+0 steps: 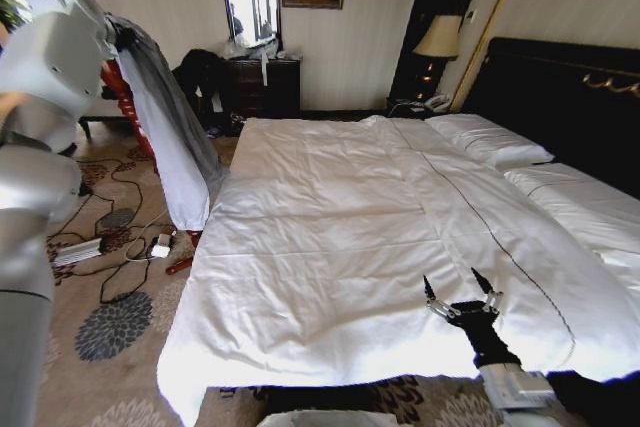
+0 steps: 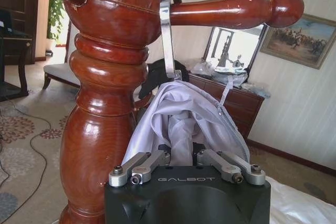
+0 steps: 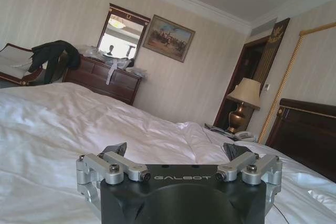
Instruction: Pick up the clothes from the bed and hang them on the clothes hanger.
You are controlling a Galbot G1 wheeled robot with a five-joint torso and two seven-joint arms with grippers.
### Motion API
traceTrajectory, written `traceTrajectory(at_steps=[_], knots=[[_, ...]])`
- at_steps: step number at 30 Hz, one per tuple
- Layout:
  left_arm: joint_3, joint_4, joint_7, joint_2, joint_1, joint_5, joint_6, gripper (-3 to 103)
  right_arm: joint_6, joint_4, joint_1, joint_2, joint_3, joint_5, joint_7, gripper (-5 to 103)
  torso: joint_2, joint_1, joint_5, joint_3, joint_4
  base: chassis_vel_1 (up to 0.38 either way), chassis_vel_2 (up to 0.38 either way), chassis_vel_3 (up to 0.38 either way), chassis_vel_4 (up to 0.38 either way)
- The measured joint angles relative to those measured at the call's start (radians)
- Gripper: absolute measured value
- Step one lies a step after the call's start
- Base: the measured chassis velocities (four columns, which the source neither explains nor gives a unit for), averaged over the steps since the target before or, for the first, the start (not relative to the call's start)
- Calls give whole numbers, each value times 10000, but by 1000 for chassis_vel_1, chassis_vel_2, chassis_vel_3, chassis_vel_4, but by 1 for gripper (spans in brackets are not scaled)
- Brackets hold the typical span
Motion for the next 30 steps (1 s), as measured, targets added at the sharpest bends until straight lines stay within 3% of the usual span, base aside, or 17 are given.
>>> traceTrajectory(at_steps=[10,20,22,24,30], knots=[[17,-241,212,111,351,286,-53,15,0,0,0,0,0,0,0,100,1,0,4,-2,0,0,0,0,0],[15,-785,-296,319,707,-22,89,12,0,0,0,1,0,0,0,100,2,-1,4,-3,2,0,0,0,0],[37,-855,-429,402,749,-184,204,22,0,0,-2,0,2,0,0,100,-2,0,-28,6,4,0,0,0,0],[37,-1006,-473,467,718,-292,206,32,0,0,0,1,0,0,-1,100,-3,5,-11,5,6,0,0,0,0],[45,-1249,-566,562,562,-415,206,48,0,0,0,1,1,0,0,100,-1,0,2,-1,-2,0,0,0,0]])
